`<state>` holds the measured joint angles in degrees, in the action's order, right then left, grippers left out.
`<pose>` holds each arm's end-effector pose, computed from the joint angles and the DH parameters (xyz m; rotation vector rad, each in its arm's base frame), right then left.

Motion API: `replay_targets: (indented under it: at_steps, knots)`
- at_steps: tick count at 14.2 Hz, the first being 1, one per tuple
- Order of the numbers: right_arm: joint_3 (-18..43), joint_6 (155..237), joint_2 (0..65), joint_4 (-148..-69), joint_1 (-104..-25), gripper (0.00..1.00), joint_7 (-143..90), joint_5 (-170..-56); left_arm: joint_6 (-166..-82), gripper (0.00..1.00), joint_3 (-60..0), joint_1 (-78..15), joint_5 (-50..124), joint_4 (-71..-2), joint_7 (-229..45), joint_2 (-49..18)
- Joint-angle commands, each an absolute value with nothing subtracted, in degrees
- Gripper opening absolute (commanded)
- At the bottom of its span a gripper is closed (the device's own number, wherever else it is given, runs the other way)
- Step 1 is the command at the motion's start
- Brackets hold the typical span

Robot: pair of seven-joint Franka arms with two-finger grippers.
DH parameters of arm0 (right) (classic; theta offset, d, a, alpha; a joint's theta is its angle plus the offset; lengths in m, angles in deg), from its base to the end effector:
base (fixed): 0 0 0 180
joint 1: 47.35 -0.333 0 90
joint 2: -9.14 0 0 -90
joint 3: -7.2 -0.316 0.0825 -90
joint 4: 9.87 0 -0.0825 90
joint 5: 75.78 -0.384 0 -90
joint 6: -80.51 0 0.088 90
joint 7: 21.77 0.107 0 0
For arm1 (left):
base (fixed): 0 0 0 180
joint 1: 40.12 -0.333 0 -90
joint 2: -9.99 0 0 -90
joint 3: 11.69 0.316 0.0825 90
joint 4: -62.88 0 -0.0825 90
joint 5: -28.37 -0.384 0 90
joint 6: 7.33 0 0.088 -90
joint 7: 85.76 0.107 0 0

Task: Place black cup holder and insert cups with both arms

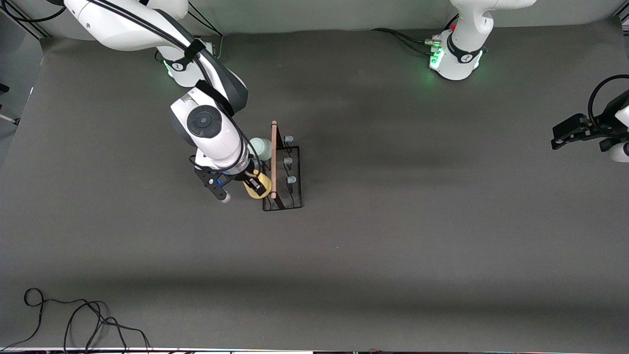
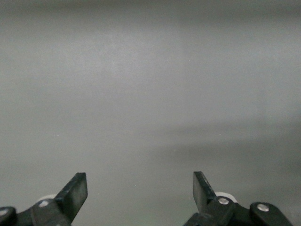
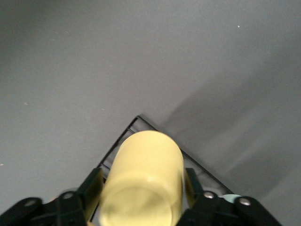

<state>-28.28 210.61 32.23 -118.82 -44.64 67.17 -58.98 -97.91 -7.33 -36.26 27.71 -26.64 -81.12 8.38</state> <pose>0.5432 0.3132 0.3279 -2.8240 1.2609 -0.0414 0.5638 0.0055 0.6137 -3.1263 0.1133 0.0158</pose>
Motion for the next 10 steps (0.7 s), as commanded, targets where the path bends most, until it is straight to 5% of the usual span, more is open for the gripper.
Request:
replay_targets:
  at_steps: [1,10]
  knots:
    - [-28.5,203.7,32.0,-112.7,-44.4,1.00,67.8,-57.9,-98.4,1.00,-7.3,-36.3,28.3,-27.1,-80.6,8.8]
    - [-31.5,171.0,30.4,-88.4,-43.8,1.00,50.0,-62.2,-98.4,1.00,-7.3,-36.2,28.3,-26.7,-80.8,9.0]
